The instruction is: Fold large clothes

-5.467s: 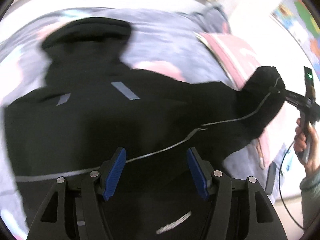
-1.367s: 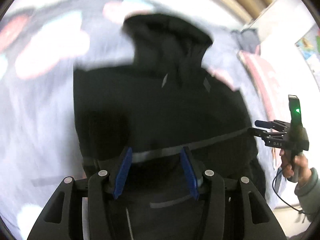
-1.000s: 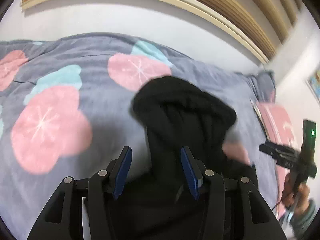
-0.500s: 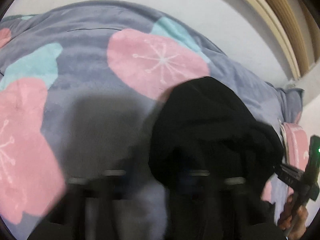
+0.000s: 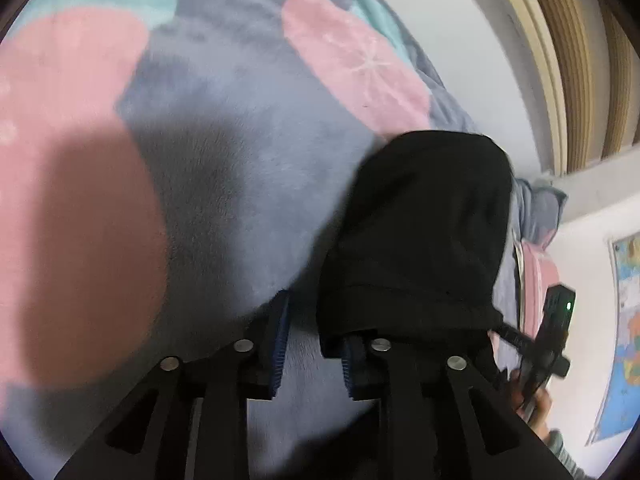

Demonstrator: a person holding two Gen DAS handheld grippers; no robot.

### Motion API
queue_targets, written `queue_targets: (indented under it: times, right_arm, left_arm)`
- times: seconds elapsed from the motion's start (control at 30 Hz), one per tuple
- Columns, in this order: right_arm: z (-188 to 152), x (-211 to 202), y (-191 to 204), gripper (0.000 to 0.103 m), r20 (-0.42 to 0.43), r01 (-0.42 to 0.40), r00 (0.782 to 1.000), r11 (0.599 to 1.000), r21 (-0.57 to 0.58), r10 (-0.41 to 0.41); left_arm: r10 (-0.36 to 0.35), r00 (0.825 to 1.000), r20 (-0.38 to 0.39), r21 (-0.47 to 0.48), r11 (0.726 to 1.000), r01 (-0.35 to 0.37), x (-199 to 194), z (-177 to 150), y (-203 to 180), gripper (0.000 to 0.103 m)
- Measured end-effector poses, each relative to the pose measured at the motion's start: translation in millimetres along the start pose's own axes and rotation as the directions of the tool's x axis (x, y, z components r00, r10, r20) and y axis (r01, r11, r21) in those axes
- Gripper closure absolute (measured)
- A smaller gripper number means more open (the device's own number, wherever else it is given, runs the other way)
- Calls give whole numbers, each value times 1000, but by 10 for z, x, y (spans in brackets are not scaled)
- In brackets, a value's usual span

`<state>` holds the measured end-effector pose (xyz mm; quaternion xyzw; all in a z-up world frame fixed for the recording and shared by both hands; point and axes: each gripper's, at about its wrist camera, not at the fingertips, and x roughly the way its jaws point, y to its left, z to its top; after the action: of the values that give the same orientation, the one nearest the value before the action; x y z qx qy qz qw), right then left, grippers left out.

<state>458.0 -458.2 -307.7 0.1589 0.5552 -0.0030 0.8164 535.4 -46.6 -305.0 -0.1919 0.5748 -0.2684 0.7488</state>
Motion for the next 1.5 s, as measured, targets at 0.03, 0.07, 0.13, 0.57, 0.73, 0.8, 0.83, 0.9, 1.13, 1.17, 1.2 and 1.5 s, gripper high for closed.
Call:
queue_targets:
  times: [0.03, 0.07, 0.13, 0.57, 0.73, 0.8, 0.83, 0.9, 1.13, 1.17, 1.2, 1.5]
  right_arm:
    - [-9, -95, 2, 71, 4, 14, 1000, 1000, -18, -14]
    - [-37, -211, 7, 60, 15, 31, 999, 999, -42, -30]
    - [-113, -438, 23, 47, 49, 33, 998, 996, -80, -29]
    - [324, -346, 671, 42, 134, 59, 991, 972, -230, -28]
    - [19, 210, 470, 43, 37, 74, 997, 964, -254, -67]
    - [4, 208, 416, 43, 41, 61, 998, 969, -239, -53]
    - [19, 175, 411, 43, 35, 60, 998, 969, -239, -53]
    - [50, 14, 433, 43, 42, 58, 998, 965, -256, -49]
    - [515, -655, 768, 43, 240, -30, 965, 958, -284, 102]
    - [647, -555, 864, 43, 241, -12, 967, 958, -286, 84]
    - [716, -463, 923, 43, 233, 0, 970, 958, -287, 70]
    - [872, 712, 784, 38, 39, 35, 999, 968, -250, -25]
  left_arm:
    - [14, 1000, 17, 31, 999, -15, -112, -33, -47, 70]
    - [41, 999, 36, 64, 997, -44, -225, -82, -91, 63]
    - [94, 994, 51, 114, 989, -99, -426, -183, -158, 62]
    - [62, 987, 147, 245, 965, -97, -253, 210, -1027, 62]
    - [118, 990, 83, 175, 976, -131, 271, -36, -637, 62]
    - [91, 992, 89, 163, 981, -105, 244, -40, -596, 62]
    - [95, 992, 84, 169, 980, -108, 222, -26, -619, 62]
    - [107, 990, 86, 216, 969, -124, 86, -22, -742, 62]
    - [-77, 970, 231, 327, 945, -3, -575, 212, -1265, 44]
    - [-64, 969, 238, 327, 945, -17, -519, 290, -1292, 44]
    - [-13, 972, 235, 310, 949, -62, -373, 397, -1282, 44]
    - [101, 987, 126, 141, 983, -118, 412, 533, -657, 44]
